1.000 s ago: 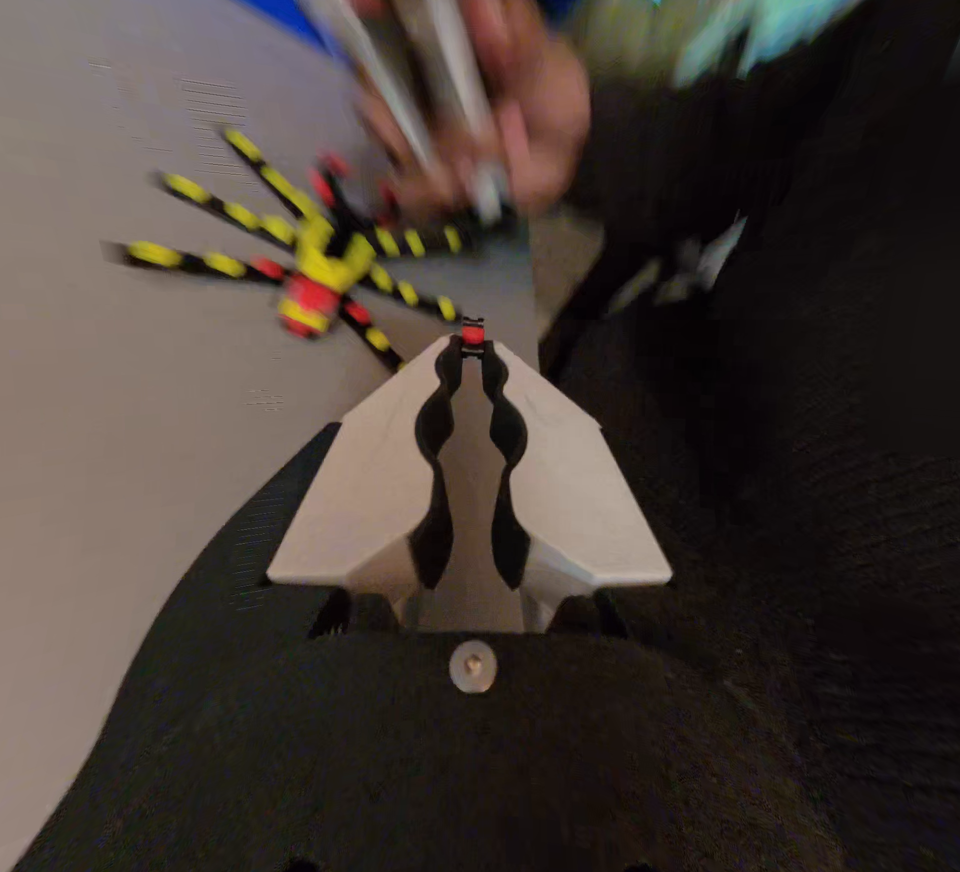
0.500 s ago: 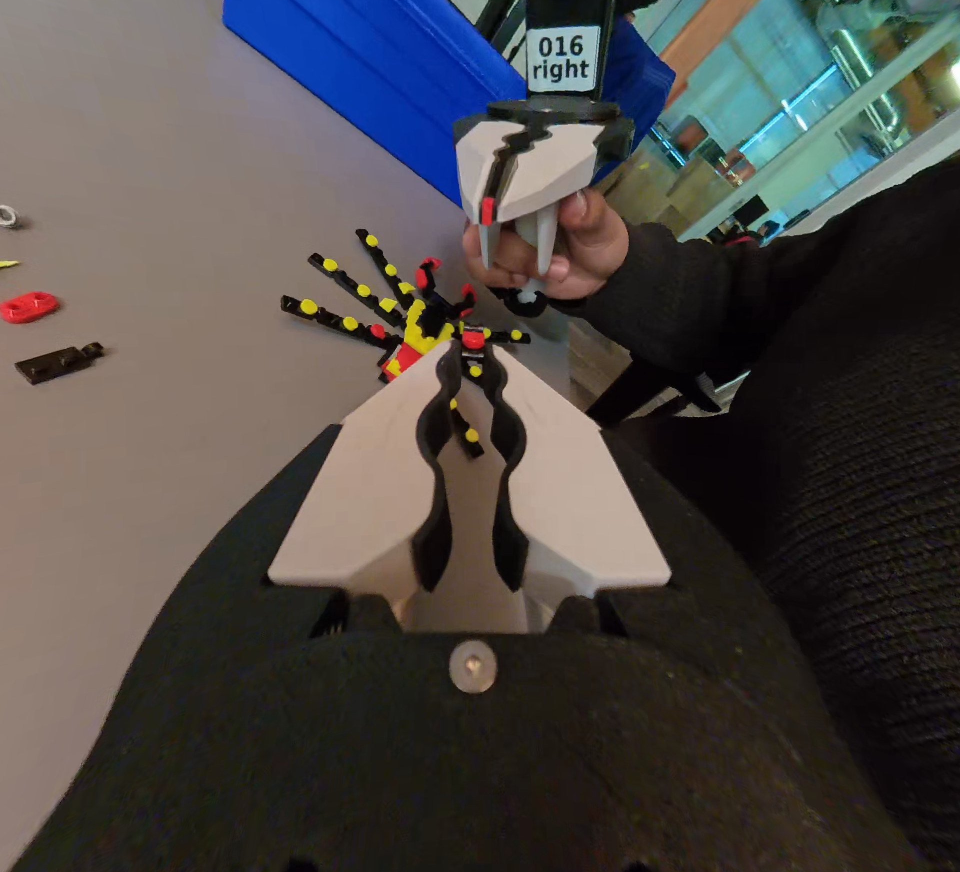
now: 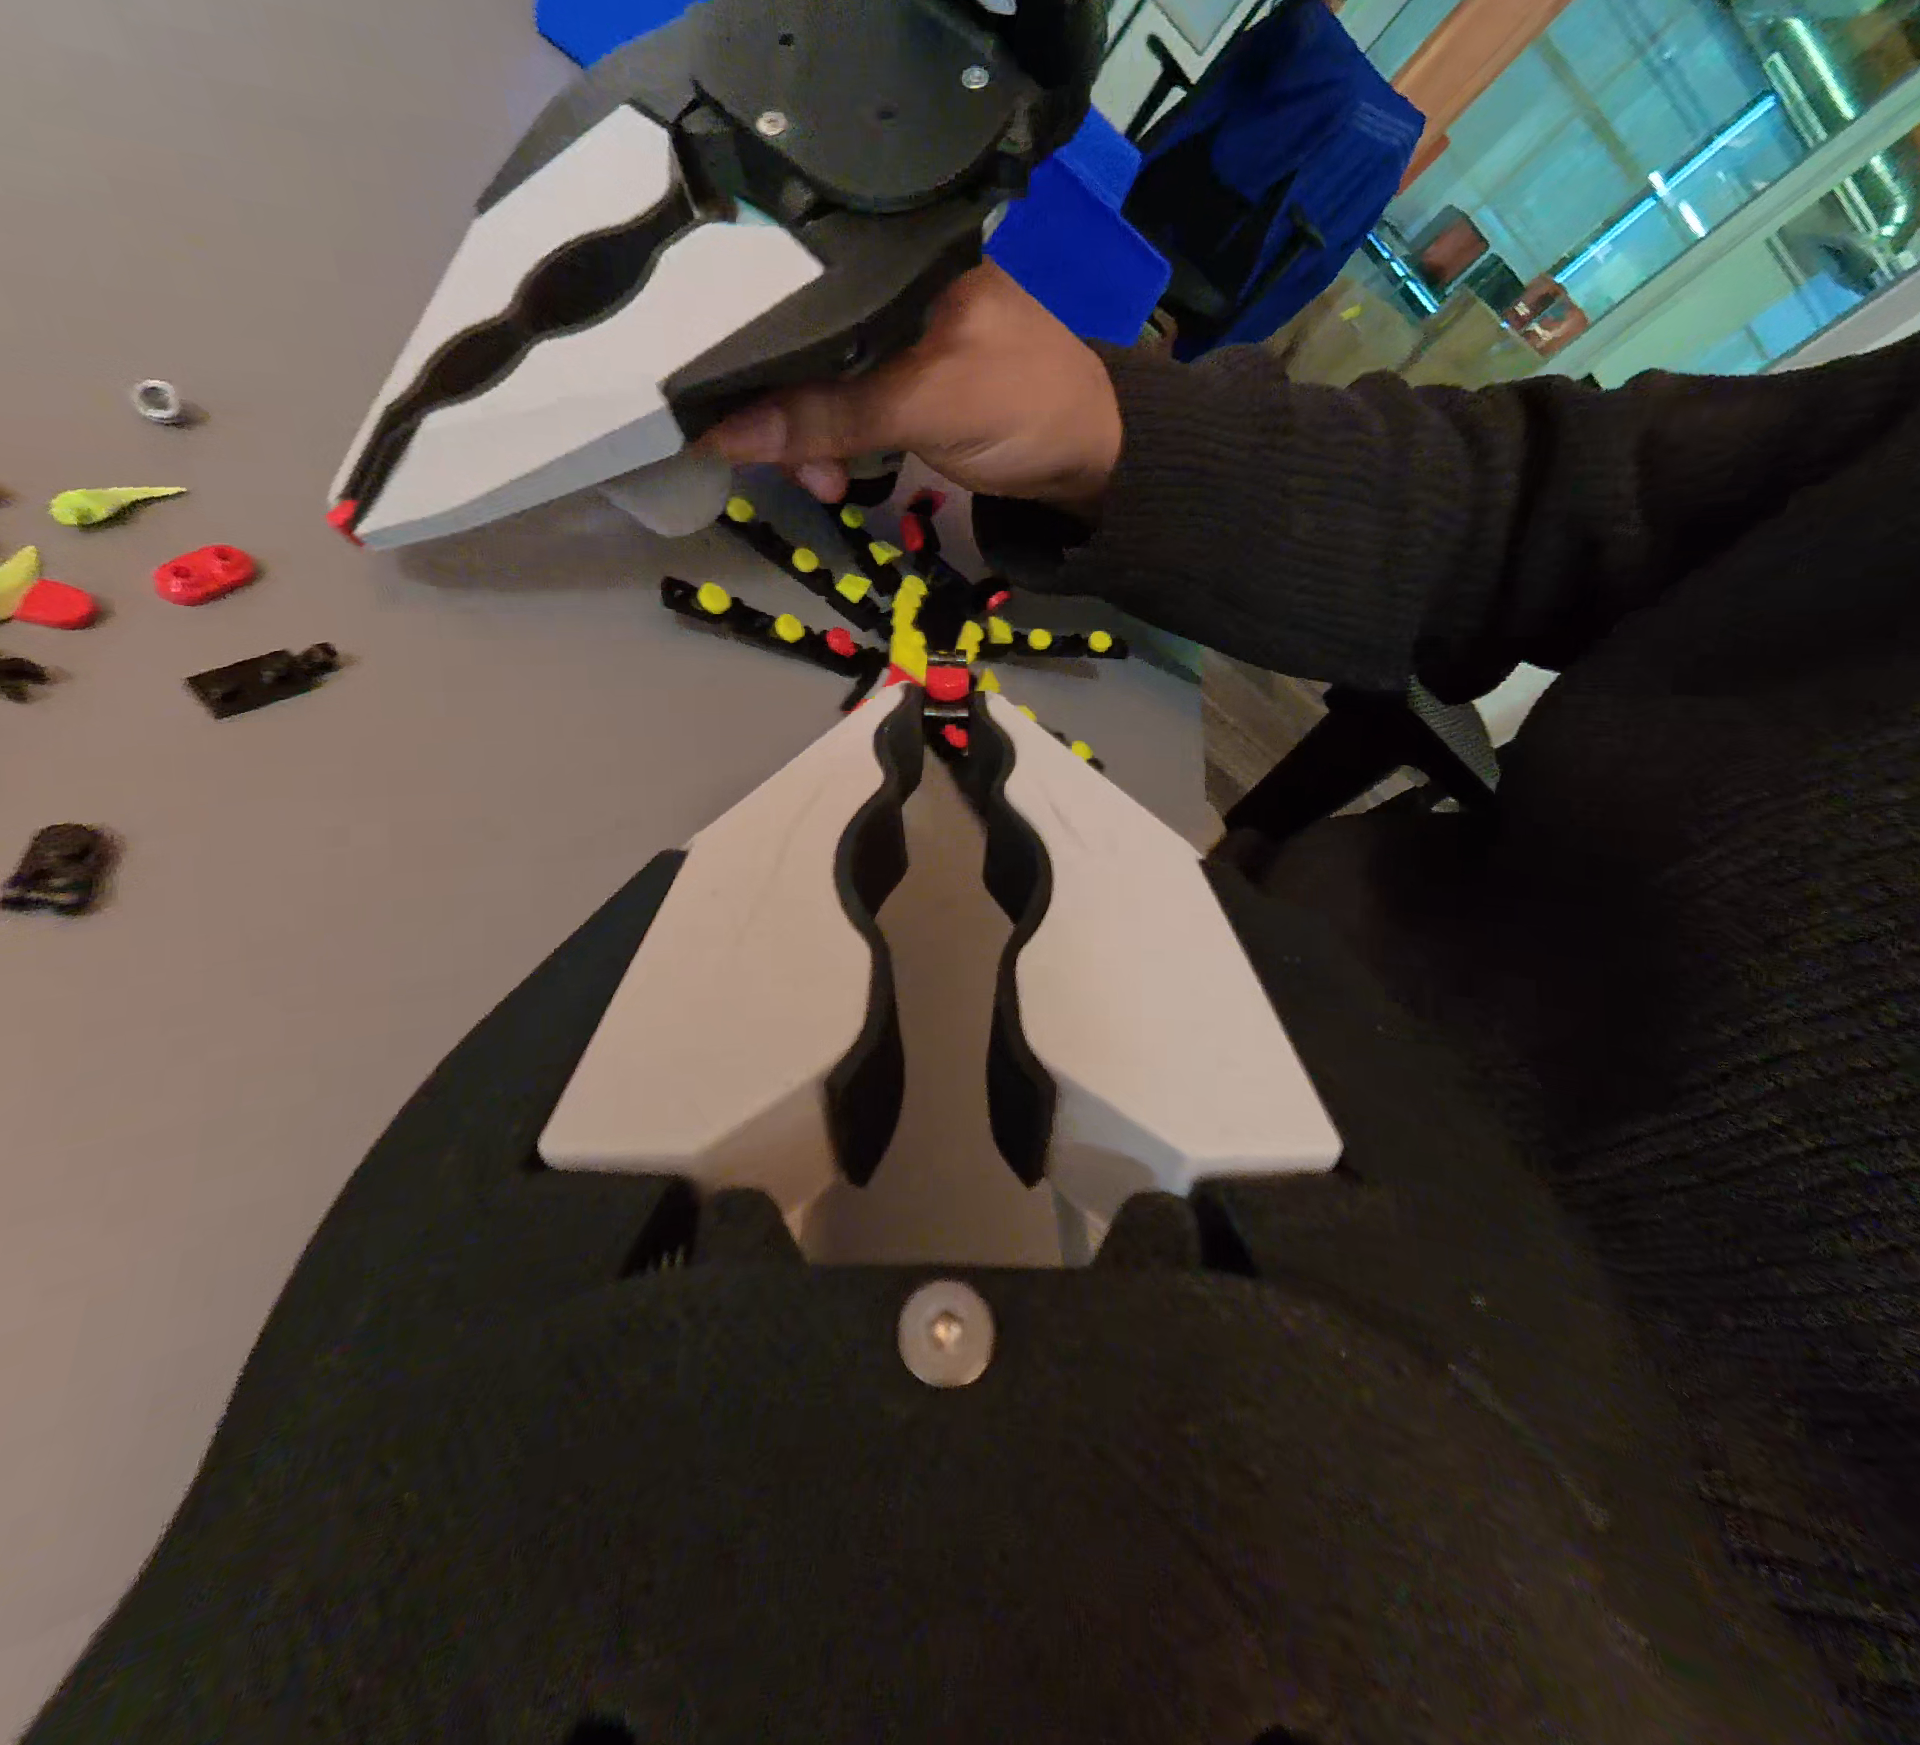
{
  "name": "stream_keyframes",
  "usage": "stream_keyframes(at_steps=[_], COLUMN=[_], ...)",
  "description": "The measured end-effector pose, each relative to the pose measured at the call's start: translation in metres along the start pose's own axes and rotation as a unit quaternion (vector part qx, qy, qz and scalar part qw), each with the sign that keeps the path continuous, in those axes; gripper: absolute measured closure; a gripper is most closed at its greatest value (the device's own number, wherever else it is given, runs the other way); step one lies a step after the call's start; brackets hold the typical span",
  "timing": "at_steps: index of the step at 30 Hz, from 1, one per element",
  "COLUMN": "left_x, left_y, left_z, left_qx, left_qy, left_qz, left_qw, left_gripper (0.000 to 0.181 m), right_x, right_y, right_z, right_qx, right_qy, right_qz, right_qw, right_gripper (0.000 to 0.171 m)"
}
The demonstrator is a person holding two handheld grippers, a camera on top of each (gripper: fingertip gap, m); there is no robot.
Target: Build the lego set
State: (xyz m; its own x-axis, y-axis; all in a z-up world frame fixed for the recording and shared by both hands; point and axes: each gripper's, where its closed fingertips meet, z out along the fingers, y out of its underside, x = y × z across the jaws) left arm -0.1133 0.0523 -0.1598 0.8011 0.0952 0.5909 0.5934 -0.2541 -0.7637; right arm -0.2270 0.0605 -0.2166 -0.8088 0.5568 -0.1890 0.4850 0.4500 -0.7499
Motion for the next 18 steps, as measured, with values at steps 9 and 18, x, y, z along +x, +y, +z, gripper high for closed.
stream_keyframes(at_steps=[9,18], left_x=[-0.014,-0.007], left_y=[0.0,-0.006], left_z=[-0.009,-0.01], left_qx=[0.004,0.026], left_qy=[-0.02,0.003], left_qz=[-0.004,-0.003], left_qw=[1.0,1.0], left_gripper=[0.173,0.174], right_x=[0.011,-0.088], right_y=[-0.025,-0.027], right_z=[-0.023,-0.087], right_qx=[0.039,0.145], right_qy=[0.048,-0.057], right_qz=[-0.037,-0.062], right_qw=[0.997,0.986], right_gripper=[0.153,0.154])
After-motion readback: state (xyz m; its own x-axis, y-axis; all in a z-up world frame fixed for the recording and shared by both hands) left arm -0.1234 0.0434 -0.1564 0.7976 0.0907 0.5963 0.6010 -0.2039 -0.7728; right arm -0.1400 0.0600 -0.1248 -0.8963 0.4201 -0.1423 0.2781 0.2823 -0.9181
